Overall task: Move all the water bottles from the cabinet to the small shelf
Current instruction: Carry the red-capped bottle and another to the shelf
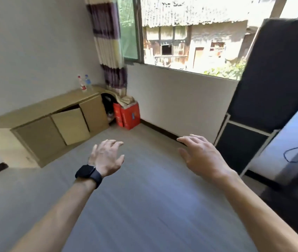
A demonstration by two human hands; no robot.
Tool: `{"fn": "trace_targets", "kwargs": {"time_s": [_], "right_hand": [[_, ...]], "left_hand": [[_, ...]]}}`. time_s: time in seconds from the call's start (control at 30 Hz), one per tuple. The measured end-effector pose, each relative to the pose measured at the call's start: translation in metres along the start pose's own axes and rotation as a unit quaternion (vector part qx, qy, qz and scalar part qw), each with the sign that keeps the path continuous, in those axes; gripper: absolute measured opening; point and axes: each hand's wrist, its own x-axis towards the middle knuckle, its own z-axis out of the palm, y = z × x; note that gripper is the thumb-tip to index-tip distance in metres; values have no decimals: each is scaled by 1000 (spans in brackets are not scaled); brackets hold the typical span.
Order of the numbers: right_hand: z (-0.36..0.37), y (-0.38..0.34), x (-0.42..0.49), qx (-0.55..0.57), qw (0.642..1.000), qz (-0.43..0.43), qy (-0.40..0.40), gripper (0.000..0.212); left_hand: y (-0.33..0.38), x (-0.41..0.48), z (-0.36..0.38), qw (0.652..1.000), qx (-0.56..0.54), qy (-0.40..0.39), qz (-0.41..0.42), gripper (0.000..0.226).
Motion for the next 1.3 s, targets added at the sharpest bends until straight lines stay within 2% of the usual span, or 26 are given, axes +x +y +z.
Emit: {"fn": "trace_targets", "kwargs": {"time_s": [0.3,0.57,0.83,1.0,1.3], "right_hand": [[90,-127,183,18,990,-138,-36,43],[161,-203,367,53,975,-207,-57,44],[203,-273,524,80,962,-257,-51,36],[242,-294,617,82,960,-265,-46,31],[295,-333,812,47,979,-196,-25,41]], "left_hand": [[-180,48,-4,990,30,0,-141,51],[-303,155,-8,980,33,4,-198,49],[-414,262,-10,966,15,31,-254,48],[-479,350,8,968,5,23,-251,48],[-601,563,29,981,-28,10,-191,47]]}}
